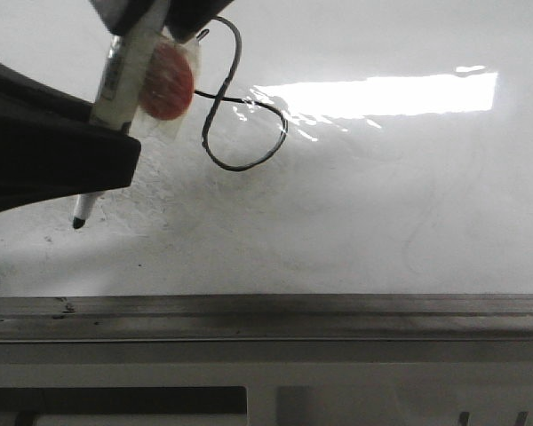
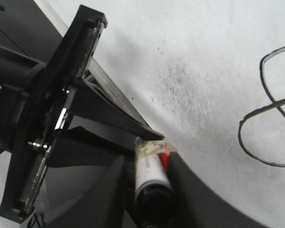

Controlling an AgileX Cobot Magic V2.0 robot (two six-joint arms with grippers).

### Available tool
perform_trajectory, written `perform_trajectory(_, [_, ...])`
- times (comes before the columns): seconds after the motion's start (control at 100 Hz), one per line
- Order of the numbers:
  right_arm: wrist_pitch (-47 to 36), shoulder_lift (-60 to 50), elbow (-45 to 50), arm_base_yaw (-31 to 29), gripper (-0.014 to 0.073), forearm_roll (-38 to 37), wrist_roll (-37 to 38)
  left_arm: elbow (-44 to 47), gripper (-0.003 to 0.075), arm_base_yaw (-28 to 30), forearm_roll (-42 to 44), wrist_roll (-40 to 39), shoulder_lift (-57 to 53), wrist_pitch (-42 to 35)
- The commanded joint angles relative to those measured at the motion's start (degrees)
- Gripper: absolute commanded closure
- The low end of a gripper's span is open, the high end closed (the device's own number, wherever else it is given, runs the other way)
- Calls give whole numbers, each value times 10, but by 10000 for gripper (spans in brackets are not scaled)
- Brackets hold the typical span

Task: Write number 8 on whiteboard

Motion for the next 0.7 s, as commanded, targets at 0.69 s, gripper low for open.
perform_trajectory(0.69, [13,-11,-18,1,198,-16,-8,-75,741,16,-415,-110,25,222])
